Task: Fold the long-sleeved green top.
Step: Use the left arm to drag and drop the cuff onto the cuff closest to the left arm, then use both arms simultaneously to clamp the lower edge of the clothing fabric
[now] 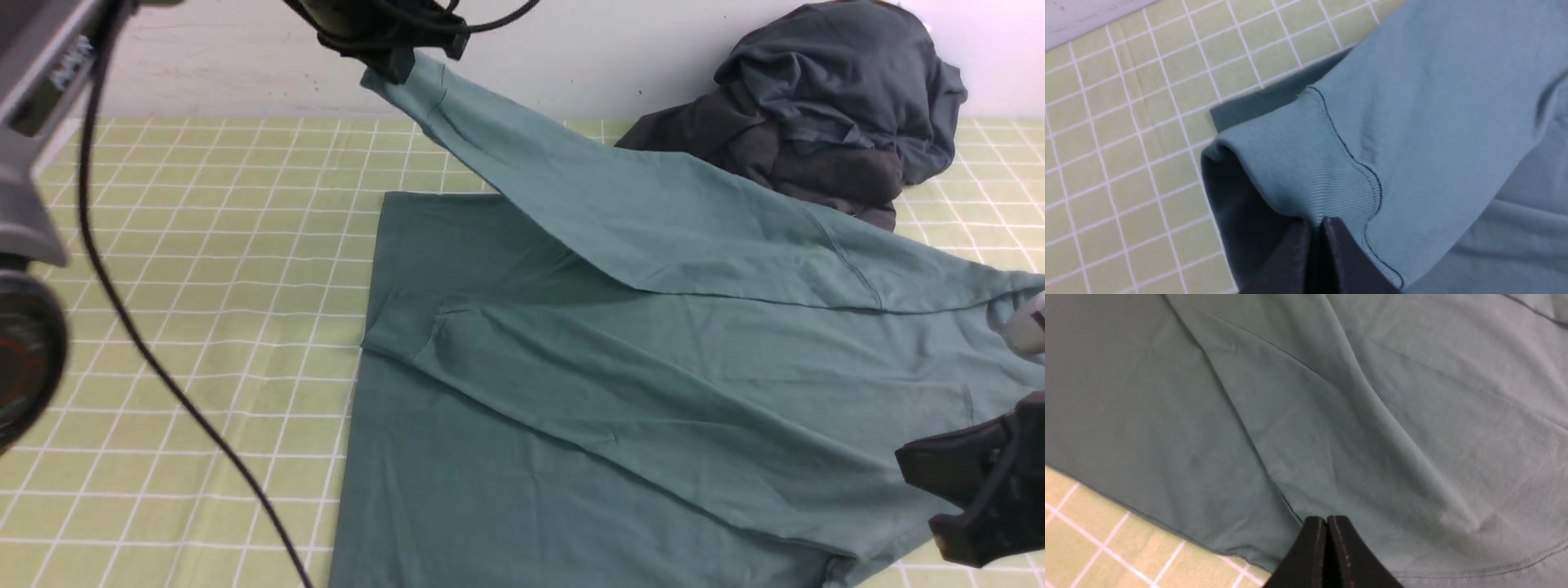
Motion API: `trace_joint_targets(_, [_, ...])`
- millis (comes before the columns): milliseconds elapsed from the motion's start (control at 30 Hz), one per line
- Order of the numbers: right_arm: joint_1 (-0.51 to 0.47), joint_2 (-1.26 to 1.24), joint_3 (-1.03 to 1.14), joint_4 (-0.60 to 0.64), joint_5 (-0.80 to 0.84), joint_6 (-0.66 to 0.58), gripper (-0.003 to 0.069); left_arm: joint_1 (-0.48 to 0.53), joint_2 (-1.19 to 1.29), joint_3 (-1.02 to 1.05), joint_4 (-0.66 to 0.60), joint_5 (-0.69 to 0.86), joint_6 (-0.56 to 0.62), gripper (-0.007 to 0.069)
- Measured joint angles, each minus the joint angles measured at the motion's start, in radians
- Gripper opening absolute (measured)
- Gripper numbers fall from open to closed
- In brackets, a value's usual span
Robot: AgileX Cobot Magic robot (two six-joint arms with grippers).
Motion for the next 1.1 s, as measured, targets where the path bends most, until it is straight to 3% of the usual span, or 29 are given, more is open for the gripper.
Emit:
trace_joint_targets(333, [0.000,-0.049,0.000,0.000,0.001,0.000,-0.0010,-0.014,-0.132,0.560,-0.017,-0.002,-0.120,0.0008])
trace_joint_targets(533, [0.000,-0.049,0.000,0.018,0.001,0.000,-0.0010,-0.024,-0.121,0.740,-0.048,-0.007,-0.113,0.0054])
trace_joint_targets(867, [0.000,-0.049,0.000,0.045,0.008,0.000,-0.0010,-0.033,-0.187,0.925,-0.085,-0.032,-0.066,0.0299])
trace_joint_targets(1000, [0.000,-0.049,0.000,0.046,0.008,0.000,-0.0010,-0.098,-0.271,1.087,-0.092,-0.036,-0.018,0.0344])
trace_joint_targets(1100, [0.000,-0.049,0.000,0.048,-0.004,0.000,-0.0010,-0.269,-0.378,1.256,-0.067,-0.121,0.113,0.0347])
